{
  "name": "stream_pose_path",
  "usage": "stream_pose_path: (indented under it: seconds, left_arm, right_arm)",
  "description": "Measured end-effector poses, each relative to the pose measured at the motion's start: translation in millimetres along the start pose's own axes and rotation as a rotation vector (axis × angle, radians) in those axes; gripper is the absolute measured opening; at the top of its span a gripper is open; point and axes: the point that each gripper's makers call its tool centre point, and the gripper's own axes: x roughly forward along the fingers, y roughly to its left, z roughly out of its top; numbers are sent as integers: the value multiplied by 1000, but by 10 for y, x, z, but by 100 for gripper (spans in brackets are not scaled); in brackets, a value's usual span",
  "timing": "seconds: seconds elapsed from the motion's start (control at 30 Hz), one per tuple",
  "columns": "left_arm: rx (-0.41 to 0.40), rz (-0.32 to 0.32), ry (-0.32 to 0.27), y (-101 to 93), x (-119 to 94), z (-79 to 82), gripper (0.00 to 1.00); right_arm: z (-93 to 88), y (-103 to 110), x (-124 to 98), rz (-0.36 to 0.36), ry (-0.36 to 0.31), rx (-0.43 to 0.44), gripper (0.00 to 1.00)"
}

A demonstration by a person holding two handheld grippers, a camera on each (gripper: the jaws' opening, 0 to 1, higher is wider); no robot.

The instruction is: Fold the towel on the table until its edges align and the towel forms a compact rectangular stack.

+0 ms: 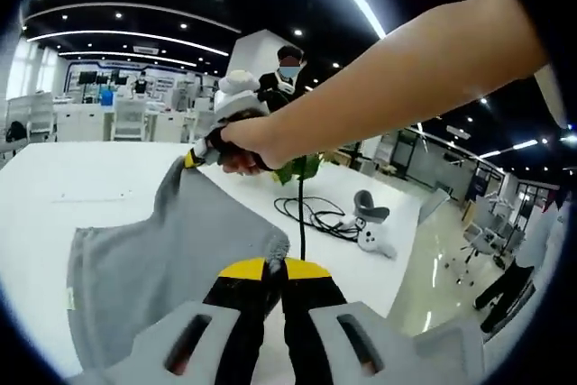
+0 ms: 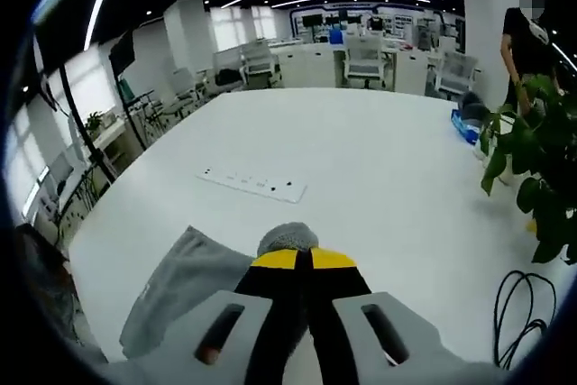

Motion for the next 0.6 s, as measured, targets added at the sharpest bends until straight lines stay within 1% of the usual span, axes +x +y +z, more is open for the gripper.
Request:
stream_pose_path:
  seconds: [0.07, 0.17, 0.23, 0.6]
  left_arm:
    - [-7, 10, -8, 40, -40, 13, 5]
    - [-8, 23, -15, 88, -95, 27, 5]
    - [-12, 34, -19, 133, -136, 34, 5]
    - [-26, 79, -31, 343, -342, 22, 5]
  right_arm:
    - [29, 62, -9, -2, 2, -5, 0]
    - [65, 125, -10, -7, 8, 31, 0]
    - [79, 174, -3, -9, 12, 35, 0]
    - [163, 485, 84, 4, 22, 7, 0]
